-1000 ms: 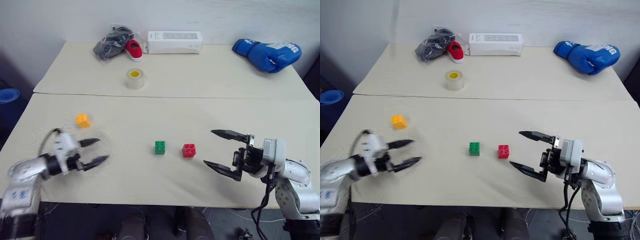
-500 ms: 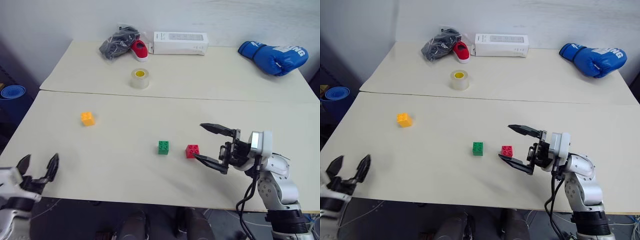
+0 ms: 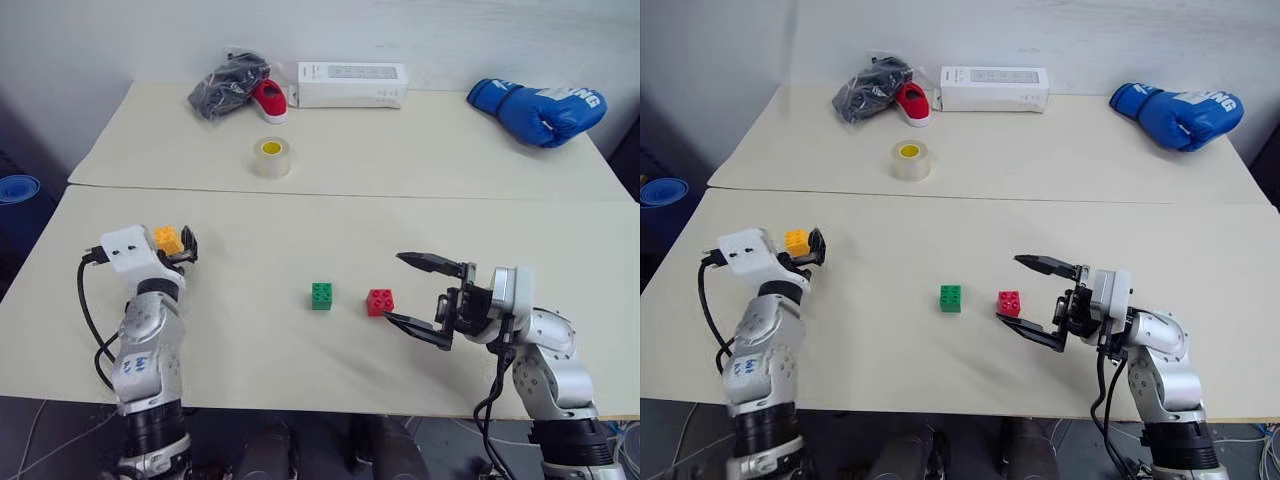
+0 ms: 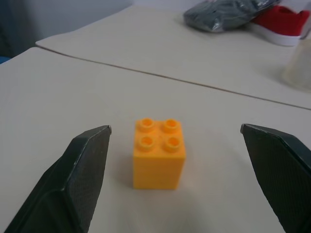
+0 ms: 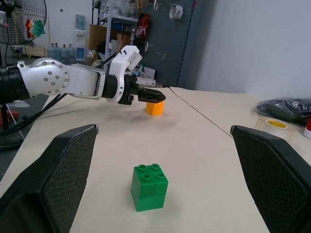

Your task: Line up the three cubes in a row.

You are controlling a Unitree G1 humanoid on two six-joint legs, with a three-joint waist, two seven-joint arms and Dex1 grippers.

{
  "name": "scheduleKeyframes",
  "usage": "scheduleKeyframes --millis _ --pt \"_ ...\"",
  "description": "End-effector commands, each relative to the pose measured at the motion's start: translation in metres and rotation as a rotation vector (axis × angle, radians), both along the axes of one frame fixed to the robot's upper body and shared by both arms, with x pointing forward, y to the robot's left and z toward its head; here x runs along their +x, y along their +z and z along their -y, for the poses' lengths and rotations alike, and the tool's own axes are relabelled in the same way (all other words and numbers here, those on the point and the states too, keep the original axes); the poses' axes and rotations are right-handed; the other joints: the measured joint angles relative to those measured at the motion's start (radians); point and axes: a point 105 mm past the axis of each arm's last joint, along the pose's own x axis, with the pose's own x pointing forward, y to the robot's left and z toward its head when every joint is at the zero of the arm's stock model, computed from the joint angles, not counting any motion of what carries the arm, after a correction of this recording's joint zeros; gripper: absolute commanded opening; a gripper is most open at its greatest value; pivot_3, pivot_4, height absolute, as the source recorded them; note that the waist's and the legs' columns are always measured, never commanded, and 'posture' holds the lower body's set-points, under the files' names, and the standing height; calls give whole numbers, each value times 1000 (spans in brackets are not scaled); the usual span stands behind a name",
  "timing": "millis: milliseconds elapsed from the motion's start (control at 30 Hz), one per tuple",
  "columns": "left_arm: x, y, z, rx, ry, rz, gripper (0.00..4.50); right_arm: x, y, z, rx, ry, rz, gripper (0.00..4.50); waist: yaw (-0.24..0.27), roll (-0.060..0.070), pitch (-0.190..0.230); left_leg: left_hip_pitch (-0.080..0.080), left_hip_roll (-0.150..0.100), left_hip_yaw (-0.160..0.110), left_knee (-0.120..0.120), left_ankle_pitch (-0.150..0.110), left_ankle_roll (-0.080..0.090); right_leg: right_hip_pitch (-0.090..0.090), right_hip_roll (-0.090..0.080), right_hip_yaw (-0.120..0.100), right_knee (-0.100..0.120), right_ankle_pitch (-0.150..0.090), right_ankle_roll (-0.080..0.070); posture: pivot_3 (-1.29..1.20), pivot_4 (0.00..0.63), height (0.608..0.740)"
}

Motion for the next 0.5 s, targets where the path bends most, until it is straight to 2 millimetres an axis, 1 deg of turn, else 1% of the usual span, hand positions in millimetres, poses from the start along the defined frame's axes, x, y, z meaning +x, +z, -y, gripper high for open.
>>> scheduleKeyframes --millis 33,167,267,333,467,500 --pt "5 10 -5 32 51 39 4490 -2 2 3 12 -24 30 4500 1 0 0 0 0 0 0 0 0 0 0 0 0 0 0 0 150 740" --pt "18 5 -3 3 23 35 4490 -6 1 6 11 -48 35 4500 6 0 0 0 0 -1 0 0 0 0 -1 0 0 0 0 0 150 740" --pt "26 4 -4 9 7 31 3924 -10 5 3 16 -55 42 4500 4 0 0 0 -1 -1 0 0 1 0 -1 -1 0 0 0 0 150 740" --pt "27 4 -5 17 8 30 3327 -11 6 2 17 -56 43 4500 3 0 0 0 0 -1 0 0 0 0 -1 -1 0 0 0 0 150 740" --pt "27 2 -7 34 2 23 1989 -12 7 3 16 -63 43 4500 1 0 0 0 0 -1 0 1 0 0 -1 0 0 0 0 0 150 740" --pt "26 4 -9 41 -1 31 1727 -12 7 4 16 -64 42 4500 1 0 0 0 0 -1 0 1 0 0 -1 -1 0 0 0 0 150 740"
